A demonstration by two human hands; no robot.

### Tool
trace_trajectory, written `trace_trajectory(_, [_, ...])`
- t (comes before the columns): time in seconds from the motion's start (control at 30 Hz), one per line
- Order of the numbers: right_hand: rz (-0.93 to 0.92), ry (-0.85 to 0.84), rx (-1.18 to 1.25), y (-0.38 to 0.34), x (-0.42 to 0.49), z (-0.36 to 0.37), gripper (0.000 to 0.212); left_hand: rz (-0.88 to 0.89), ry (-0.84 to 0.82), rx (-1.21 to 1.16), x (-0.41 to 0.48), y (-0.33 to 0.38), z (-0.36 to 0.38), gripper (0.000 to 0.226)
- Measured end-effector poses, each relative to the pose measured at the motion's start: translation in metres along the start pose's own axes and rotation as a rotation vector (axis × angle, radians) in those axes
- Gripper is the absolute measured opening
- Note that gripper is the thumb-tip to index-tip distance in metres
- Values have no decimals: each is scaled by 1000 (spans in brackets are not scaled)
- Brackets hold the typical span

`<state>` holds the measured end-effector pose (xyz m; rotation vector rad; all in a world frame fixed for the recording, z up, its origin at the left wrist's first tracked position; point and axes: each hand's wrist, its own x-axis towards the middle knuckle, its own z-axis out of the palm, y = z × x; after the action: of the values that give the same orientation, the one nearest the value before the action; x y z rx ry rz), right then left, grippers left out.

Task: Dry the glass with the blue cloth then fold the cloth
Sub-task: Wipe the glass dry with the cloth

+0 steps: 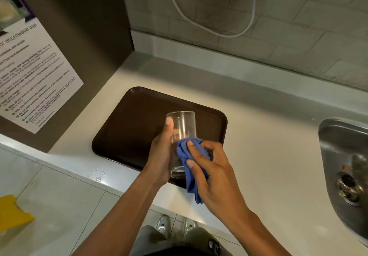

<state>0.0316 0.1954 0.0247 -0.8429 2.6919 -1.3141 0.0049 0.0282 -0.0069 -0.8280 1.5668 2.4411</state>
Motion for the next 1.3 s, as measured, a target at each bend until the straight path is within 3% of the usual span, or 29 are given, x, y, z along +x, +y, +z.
trace_trajectory(0.07, [13, 30, -25, 1, 9, -2, 40, -7, -22, -37, -7, -4, 3, 76])
trace_trajectory(0.2, [52, 105, -169, 3, 47, -3, 46, -49, -70, -78, -20, -15, 20, 59])
trace_trajectory(0.3, [4, 73, -243, 1, 54, 2, 49, -35, -48, -91, -13, -13, 21, 60])
trace_trajectory(0.43, [-81, -44, -90, 3, 14, 4, 36, -32, 39, -118, 1, -9, 6, 74])
trace_trajectory(0.6, [108, 125, -60, 8, 54, -1, 44, -78, -19, -118, -12, -18, 27, 69])
trace_trajectory(0.7, [-22, 72, -120, 4, 50, -3, 44, -70, -28, -161, -2, -9, 24, 72])
trace_trajectory(0.8, [-93, -18, -20, 9, 21, -2, 34, -88, -35, -203, 3, -5, 14, 79])
trace_trajectory(0.87, [-35, 29, 35, 13, 26, -3, 35, -108, -31, -185, -3, -11, 15, 79])
trace_trajectory(0.97, [92, 121, -65, 13, 62, -4, 42, -112, -15, -113, -10, -17, 28, 73])
trace_trajectory(1.13, [-164, 20, -95, 6, 34, 5, 35, -127, 30, -204, -1, -13, 15, 67])
trace_trajectory(1.2, [-110, -10, -57, 11, 26, 2, 36, -147, -11, -221, 1, -16, 12, 80])
trace_trajectory(1.3, [89, 137, -15, 16, 57, -3, 40, -135, 16, -140, -8, -18, 24, 79])
